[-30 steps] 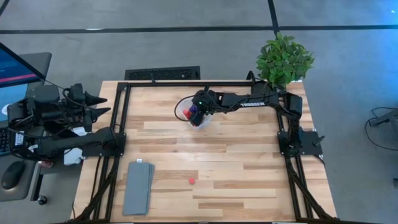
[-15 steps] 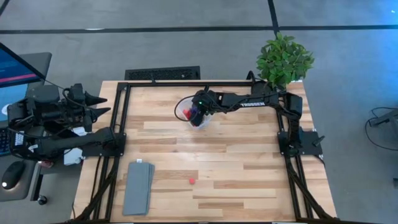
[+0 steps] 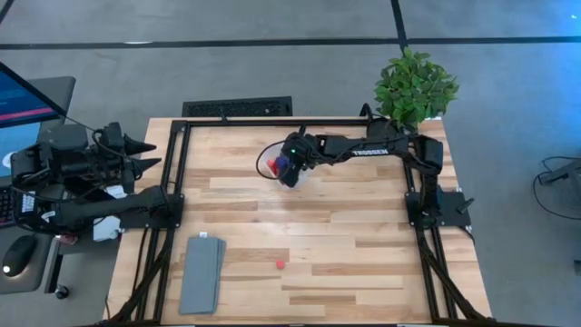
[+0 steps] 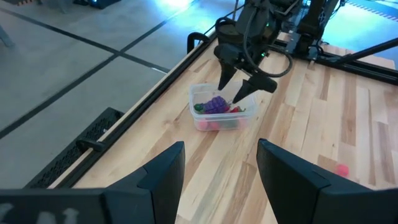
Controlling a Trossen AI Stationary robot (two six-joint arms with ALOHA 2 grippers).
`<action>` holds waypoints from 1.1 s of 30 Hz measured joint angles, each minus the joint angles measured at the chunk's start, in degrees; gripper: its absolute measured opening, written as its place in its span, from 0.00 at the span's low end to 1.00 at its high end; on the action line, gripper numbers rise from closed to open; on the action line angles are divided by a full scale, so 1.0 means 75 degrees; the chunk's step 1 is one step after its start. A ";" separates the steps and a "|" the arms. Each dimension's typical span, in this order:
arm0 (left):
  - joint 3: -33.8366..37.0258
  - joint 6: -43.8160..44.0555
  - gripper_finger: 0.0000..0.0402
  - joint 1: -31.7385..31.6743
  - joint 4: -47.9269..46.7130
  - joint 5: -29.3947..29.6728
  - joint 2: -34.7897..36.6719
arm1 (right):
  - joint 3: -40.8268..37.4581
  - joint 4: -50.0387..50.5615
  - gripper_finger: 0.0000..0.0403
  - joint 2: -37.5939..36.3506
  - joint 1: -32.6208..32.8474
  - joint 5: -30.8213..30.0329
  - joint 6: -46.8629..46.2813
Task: Pick and placing Produce into tupperware
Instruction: Put the peach into the transparent container
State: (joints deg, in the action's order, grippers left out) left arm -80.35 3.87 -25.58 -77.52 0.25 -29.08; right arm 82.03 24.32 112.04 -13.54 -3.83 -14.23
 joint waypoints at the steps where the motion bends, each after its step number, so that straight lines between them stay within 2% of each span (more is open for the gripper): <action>1: 0.0001 0.0020 0.47 0.0002 -0.0013 0.0000 0.0000 | 0.0007 0.0156 0.81 -0.0008 0.0028 0.0011 0.0075; 8: 0.0000 0.0033 0.47 0.0000 -0.0018 0.0000 0.0000 | -0.0011 0.1392 0.81 -0.0260 0.0391 0.0138 0.0498; 13: 0.0001 0.0048 0.47 0.0001 0.0008 -0.0006 0.0000 | -0.0014 0.1436 0.81 -0.0599 0.0688 0.0065 0.0562; 20: 0.0002 0.0049 0.47 0.0000 0.0171 -0.0026 -0.0001 | 0.0002 0.1356 0.81 -0.1280 0.0856 -0.0675 0.0644; 23: 0.0002 0.0056 0.47 -0.0001 0.0196 -0.0035 -0.0003 | 0.0002 0.1436 0.81 -0.1586 0.0851 -0.0752 0.0637; 29: 0.0084 0.0359 0.47 -0.0001 0.0276 -0.0447 0.0006 | -0.0006 0.1817 0.81 -0.2354 0.0968 -0.0860 0.0661; 33: 0.0778 0.0706 0.47 0.0002 0.0497 -0.0924 0.0005 | 0.0000 0.1942 0.81 -0.2985 0.1263 -0.0878 0.0748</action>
State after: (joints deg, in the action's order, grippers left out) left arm -74.52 9.17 -25.56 -73.79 -6.68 -29.05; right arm 82.03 38.88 89.65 -4.06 -10.42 -8.62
